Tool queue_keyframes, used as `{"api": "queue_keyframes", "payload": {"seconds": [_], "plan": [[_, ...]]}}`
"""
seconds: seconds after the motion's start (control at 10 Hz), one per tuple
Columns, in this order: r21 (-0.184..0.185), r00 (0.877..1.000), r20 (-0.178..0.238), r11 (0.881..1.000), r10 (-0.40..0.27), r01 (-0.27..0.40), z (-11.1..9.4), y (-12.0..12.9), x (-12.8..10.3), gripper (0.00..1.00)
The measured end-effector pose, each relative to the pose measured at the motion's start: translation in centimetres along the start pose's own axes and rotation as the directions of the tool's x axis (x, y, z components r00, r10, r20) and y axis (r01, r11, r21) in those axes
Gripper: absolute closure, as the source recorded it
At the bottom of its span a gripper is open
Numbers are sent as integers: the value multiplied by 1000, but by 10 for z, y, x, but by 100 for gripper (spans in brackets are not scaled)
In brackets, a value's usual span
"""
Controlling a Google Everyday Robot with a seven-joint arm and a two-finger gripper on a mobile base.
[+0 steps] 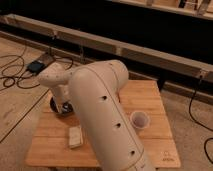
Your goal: Push the ceramic bowl across the table
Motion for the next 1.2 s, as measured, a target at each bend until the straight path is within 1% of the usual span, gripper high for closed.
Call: {"api": "queue_keyframes", "payload": {"seconds": [0.1, 0.2, 0.3, 0.5, 0.7, 0.8, 1.0, 1.1, 1.2], "plan": [[5, 1000, -16, 1000, -4, 4, 0, 3, 11, 35], [13, 999, -44, 1000, -13, 13, 1, 7, 28, 35], [26, 996, -85, 999, -26, 28, 5, 9, 49, 35], [43, 989, -140, 998, -47, 54, 10, 13, 78, 35], [51, 983, -173, 996, -62, 72, 9, 16, 99, 35], [51, 982, -180, 996, -65, 75, 7, 17, 106, 35], [40, 981, -184, 997, -62, 70, 0, 20, 119, 35], [33, 982, -181, 997, -56, 63, -3, 20, 122, 35], [15, 983, -175, 999, -48, 51, -8, 20, 126, 35]]}}
